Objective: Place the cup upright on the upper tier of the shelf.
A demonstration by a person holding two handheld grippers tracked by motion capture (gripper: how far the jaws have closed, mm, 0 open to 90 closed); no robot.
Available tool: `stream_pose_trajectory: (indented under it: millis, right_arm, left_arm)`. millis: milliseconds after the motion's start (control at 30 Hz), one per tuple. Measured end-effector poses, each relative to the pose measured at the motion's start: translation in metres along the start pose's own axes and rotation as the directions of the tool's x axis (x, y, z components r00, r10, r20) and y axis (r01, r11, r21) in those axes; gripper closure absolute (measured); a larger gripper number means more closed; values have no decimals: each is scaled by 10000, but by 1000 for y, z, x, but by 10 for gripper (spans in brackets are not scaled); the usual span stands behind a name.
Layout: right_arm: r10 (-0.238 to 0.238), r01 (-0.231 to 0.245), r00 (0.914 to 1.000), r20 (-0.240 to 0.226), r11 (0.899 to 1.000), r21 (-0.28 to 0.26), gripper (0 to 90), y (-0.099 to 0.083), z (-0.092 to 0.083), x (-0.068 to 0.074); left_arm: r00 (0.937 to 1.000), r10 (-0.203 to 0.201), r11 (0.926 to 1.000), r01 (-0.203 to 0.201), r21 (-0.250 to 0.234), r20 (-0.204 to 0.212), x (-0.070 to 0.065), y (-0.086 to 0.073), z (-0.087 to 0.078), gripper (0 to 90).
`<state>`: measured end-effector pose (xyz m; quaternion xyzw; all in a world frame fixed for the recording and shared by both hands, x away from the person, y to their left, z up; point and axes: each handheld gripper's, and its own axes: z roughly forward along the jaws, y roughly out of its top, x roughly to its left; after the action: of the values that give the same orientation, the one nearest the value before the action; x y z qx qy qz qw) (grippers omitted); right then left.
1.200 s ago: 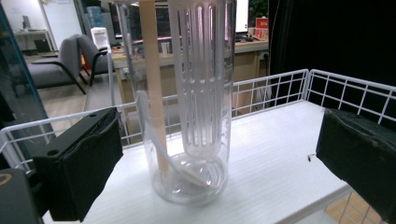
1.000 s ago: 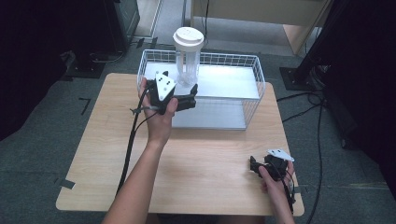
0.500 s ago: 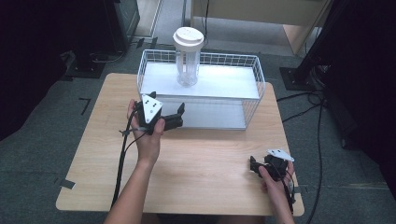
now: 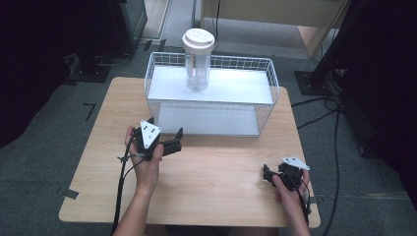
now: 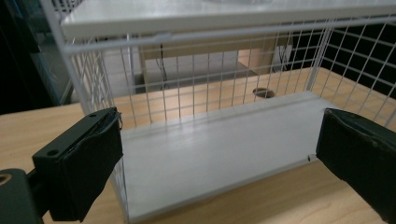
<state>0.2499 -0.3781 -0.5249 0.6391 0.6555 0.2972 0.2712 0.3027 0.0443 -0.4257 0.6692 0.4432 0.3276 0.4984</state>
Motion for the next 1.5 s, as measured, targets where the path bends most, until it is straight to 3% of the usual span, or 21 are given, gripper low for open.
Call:
stream_pose_trajectory:
  millis: [167,367,600,767,833,1033,1200,1300,1400,1500]
  right_arm:
    - [-7,7,10000,2,10000,-2,138,0,0,0]
    - [-8,8,10000,3,10000,-2,138,0,0,0]
    - [-25,25,10000,-1,10000,7,138,0,0,0]
    - [-22,22,10000,-2,10000,1,139,0,0,0]
    - [-27,27,10000,-1,10000,0,139,0,0,0]
    - [-10,10,10000,17,10000,-6,139,0,0,0]
    - [-3,3,10000,17,10000,-3,139,0,0,0]
    - [8,-8,10000,26,10000,4,139,0,0,0]
    - [2,-2,10000,15,10000,-10,139,0,0,0]
    - [16,-16,10000,26,10000,-2,139,0,0,0]
  left_arm:
    - [9997,17,9969,2,789,-239,11,-24,-2,12]
    - [9979,-255,9886,341,1464,-602,29,-47,-8,12]
    - [9917,-263,9698,559,2374,-1262,50,-66,-20,12]
    - [9857,-372,9503,857,2992,-1644,65,-77,-30,12]
    - [9870,-468,9438,942,3167,-1540,71,-81,-33,12]
    - [9880,-2,9181,615,3915,-1546,87,-95,-43,12]
    - [9847,-244,8963,979,4325,-1724,99,-105,-49,12]
    - [9823,-297,8868,1113,4486,-1850,105,-111,-53,12]
    - [9811,-325,8827,1176,4549,-1906,110,-112,-57,12]
    - [9801,-92,8700,1056,4816,-1982,113,-114,-59,12]
